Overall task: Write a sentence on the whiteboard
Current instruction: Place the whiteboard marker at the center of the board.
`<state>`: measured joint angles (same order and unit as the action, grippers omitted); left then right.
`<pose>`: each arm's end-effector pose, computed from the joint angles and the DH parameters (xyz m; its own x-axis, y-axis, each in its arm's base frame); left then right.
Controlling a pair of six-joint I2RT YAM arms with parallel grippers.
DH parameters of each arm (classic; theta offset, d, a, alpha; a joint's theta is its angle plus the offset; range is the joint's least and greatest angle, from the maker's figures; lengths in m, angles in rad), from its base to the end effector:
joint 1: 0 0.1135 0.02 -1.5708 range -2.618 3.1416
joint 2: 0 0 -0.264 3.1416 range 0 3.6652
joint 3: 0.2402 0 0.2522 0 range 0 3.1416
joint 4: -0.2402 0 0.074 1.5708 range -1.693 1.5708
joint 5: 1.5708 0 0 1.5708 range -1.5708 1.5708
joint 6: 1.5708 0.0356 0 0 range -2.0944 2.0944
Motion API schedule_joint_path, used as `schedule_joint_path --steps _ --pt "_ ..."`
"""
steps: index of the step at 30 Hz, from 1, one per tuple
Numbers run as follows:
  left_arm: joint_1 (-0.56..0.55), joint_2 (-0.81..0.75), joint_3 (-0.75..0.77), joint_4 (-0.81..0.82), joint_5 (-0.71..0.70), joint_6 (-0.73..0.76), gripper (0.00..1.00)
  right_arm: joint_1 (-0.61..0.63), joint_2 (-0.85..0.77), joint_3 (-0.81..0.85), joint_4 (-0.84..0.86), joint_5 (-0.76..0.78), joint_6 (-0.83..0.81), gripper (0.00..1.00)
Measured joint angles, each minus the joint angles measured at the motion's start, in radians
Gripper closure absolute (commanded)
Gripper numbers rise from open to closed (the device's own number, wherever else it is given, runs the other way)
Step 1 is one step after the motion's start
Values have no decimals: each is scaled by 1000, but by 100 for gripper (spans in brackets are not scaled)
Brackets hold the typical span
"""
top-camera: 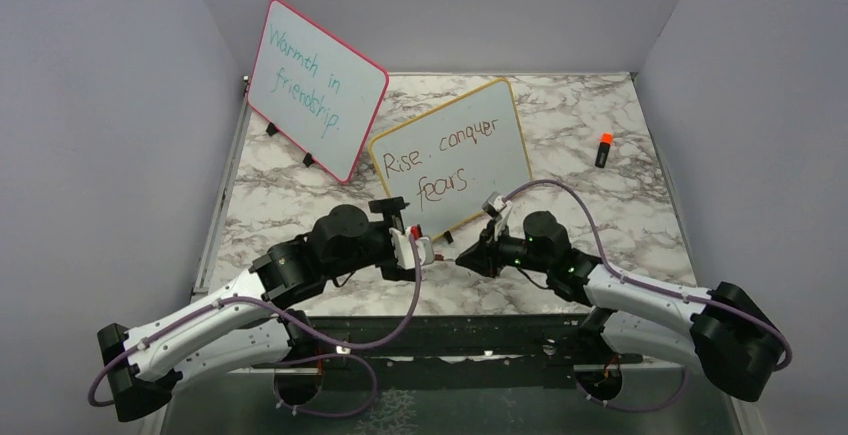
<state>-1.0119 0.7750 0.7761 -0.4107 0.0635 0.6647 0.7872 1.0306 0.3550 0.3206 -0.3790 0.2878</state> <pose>0.0918 -0.1511 0.3149 0.3748 0.5617 -0.7376 0.8205 0.1694 0.5459 0.1412 0.1604 0.1963 -0.4916 -0.1197 -0.8626 -0.7962 0.4630 0.3895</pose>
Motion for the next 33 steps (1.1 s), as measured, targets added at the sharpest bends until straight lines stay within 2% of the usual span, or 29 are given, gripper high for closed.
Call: schedule_joint_path --steps 8,12,17,24,29,31,33 --pt "37 -8 -85 160 -141 -262 1 0 134 -135 203 2 27 97" --pt "135 -18 -84 200 -186 -381 1 0 165 -169 288 34 53 90" --pt "307 -69 -100 245 -175 -487 1 2 163 -188 317 109 77 76" --pt "455 -160 -161 290 -163 -637 1 3 136 -224 282 222 97 65" --pt "475 -227 -200 299 -219 -736 1 3 17 -229 202 292 108 60" --pt "475 -253 -206 299 -240 -768 1 3 -61 -226 143 325 109 47" --pt "476 -283 -210 299 -259 -791 1 3 -157 -211 60 369 113 39"
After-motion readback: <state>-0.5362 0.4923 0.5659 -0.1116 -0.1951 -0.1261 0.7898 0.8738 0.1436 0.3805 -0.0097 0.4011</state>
